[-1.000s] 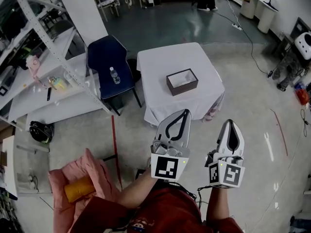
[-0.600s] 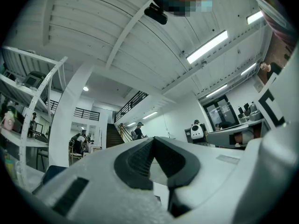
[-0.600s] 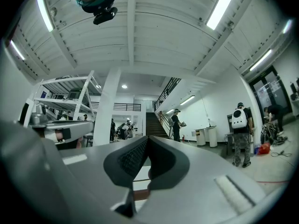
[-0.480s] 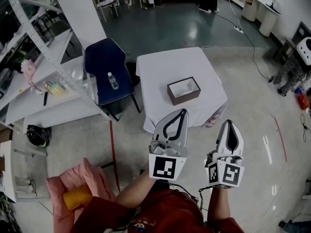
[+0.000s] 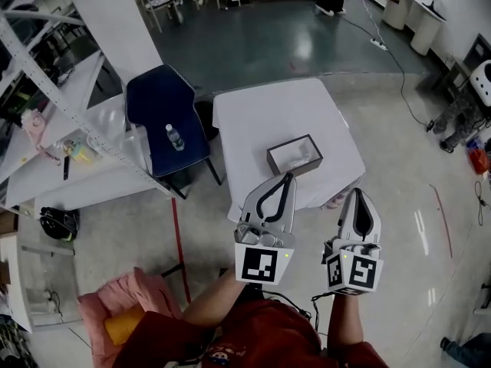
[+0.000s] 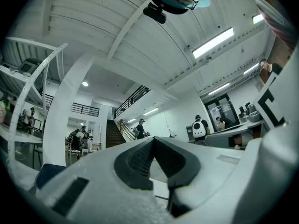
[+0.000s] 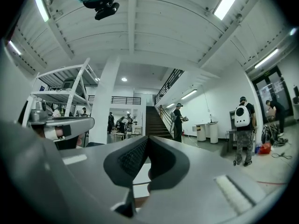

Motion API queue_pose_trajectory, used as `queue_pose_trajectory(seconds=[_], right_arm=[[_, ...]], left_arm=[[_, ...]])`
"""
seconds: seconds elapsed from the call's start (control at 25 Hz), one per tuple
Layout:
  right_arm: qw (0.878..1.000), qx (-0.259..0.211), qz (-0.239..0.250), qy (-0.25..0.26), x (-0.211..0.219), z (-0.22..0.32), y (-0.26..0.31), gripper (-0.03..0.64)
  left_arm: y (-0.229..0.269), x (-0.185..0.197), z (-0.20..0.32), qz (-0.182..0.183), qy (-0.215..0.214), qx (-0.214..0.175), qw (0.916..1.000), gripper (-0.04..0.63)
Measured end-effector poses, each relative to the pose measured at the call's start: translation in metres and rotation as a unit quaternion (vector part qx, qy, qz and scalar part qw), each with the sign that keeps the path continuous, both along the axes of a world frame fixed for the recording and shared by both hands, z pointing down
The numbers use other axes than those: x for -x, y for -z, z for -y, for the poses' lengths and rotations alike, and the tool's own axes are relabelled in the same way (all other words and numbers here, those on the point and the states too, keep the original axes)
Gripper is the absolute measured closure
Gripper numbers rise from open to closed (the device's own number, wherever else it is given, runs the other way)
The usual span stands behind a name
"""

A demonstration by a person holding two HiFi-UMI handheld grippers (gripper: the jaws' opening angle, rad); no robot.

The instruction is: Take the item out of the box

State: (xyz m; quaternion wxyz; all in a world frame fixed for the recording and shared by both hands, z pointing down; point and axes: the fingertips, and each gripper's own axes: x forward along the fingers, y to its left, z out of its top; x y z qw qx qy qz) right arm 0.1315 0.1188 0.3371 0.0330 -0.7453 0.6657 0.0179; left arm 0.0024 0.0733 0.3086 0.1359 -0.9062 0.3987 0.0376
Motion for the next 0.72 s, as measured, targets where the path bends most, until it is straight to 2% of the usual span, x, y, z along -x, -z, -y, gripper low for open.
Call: queue_pose_trajectory(seconds=[0.72], right_arm=[[0.999,0.033,-0.015,-0.003,0.029,0.14,-0.008,0.615]], left_arm=[[-0.005,0.035,0.139,-0.02,0.003,0.02,0.9996,0.591]])
